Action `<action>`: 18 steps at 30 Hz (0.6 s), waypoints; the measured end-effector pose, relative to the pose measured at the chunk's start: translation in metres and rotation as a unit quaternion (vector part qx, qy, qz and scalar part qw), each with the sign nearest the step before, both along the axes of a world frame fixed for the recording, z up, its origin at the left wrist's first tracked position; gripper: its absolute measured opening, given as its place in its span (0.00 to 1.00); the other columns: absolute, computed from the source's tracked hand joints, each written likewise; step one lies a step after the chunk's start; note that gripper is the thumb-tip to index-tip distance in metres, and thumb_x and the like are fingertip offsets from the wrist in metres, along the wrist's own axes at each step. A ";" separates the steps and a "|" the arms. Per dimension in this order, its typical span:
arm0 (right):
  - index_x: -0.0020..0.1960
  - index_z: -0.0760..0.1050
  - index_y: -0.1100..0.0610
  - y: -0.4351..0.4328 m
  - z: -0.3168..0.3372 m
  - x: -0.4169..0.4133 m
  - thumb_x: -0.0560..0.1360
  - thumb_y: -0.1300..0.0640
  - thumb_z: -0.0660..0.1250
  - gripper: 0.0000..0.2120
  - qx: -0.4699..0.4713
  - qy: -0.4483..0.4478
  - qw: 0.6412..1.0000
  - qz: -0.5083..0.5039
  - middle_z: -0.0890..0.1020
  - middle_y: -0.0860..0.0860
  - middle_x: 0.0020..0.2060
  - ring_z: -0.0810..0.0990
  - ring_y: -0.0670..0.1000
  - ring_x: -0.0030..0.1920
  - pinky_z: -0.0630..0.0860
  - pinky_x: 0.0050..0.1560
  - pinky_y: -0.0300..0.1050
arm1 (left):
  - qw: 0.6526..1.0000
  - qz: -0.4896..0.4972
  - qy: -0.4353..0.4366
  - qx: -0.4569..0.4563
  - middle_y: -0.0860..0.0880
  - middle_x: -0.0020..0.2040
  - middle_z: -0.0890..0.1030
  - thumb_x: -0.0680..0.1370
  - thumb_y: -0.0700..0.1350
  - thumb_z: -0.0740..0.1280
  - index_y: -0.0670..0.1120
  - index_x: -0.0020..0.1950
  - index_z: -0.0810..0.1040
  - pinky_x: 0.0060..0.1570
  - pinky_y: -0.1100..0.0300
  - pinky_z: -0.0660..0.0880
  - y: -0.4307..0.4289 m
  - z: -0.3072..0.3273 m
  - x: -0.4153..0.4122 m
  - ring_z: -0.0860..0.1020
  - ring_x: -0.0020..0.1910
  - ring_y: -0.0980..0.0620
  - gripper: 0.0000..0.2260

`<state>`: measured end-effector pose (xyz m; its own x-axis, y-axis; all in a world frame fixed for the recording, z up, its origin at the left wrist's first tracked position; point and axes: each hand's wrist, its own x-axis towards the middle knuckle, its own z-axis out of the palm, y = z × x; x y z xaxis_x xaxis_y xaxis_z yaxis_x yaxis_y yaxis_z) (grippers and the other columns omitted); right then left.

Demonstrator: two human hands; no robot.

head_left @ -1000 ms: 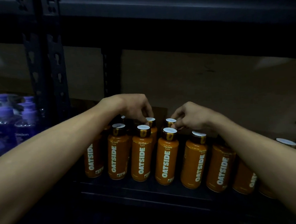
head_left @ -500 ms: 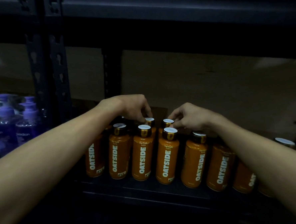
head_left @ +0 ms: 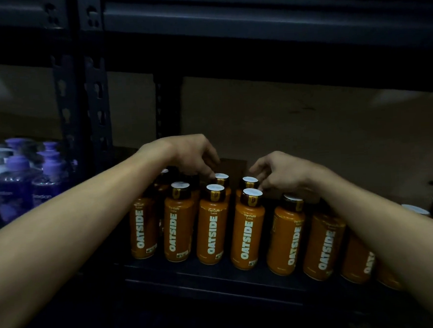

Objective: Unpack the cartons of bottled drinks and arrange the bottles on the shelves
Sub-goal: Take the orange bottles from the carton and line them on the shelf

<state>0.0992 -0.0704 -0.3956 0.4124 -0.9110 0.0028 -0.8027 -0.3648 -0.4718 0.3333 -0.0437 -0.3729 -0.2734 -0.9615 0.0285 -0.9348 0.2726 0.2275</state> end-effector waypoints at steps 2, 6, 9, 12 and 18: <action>0.70 0.73 0.53 -0.002 0.004 0.002 0.76 0.67 0.69 0.24 -0.020 0.000 1.000 0.004 0.79 0.51 0.63 0.78 0.51 0.64 0.79 0.62 0.49 | 1.000 0.021 0.011 -0.017 0.52 0.66 0.77 0.78 0.48 0.70 0.51 0.71 0.73 0.63 0.55 0.72 0.003 0.005 0.008 0.74 0.65 0.52 0.21; 0.64 0.77 0.51 -0.001 0.005 0.008 0.77 0.65 0.69 0.18 -0.068 -0.001 0.998 0.008 0.79 0.50 0.62 0.78 0.50 0.63 0.78 0.62 0.49 | 0.997 0.066 -0.027 0.032 0.51 0.69 0.75 0.77 0.51 0.70 0.52 0.72 0.72 0.67 0.50 0.70 0.005 0.005 0.022 0.72 0.68 0.50 0.23; 0.63 0.79 0.50 0.003 0.001 0.012 0.78 0.61 0.70 0.15 -0.090 0.000 0.996 0.007 0.80 0.49 0.59 0.79 0.48 0.59 0.78 0.54 0.44 | 0.993 0.089 -0.063 0.055 0.50 0.69 0.74 0.76 0.50 0.72 0.51 0.71 0.72 0.66 0.51 0.70 0.004 0.001 0.025 0.71 0.69 0.48 0.24; 0.61 0.80 0.49 0.007 0.000 0.015 0.79 0.59 0.69 0.12 -0.105 0.012 0.994 0.007 0.81 0.48 0.56 0.80 0.47 0.55 0.77 0.48 0.41 | 0.993 0.082 -0.062 0.053 0.51 0.65 0.76 0.76 0.48 0.72 0.51 0.67 0.76 0.65 0.50 0.72 0.003 -0.003 0.026 0.73 0.65 0.50 0.19; 0.64 0.78 0.50 0.015 0.002 0.014 0.80 0.59 0.68 0.13 -0.113 0.015 0.993 -0.007 0.79 0.47 0.56 0.78 0.46 0.56 0.74 0.45 0.39 | 0.994 0.083 -0.066 0.041 0.53 0.60 0.78 0.76 0.48 0.72 0.52 0.63 0.79 0.63 0.51 0.73 0.000 -0.006 0.026 0.74 0.62 0.51 0.15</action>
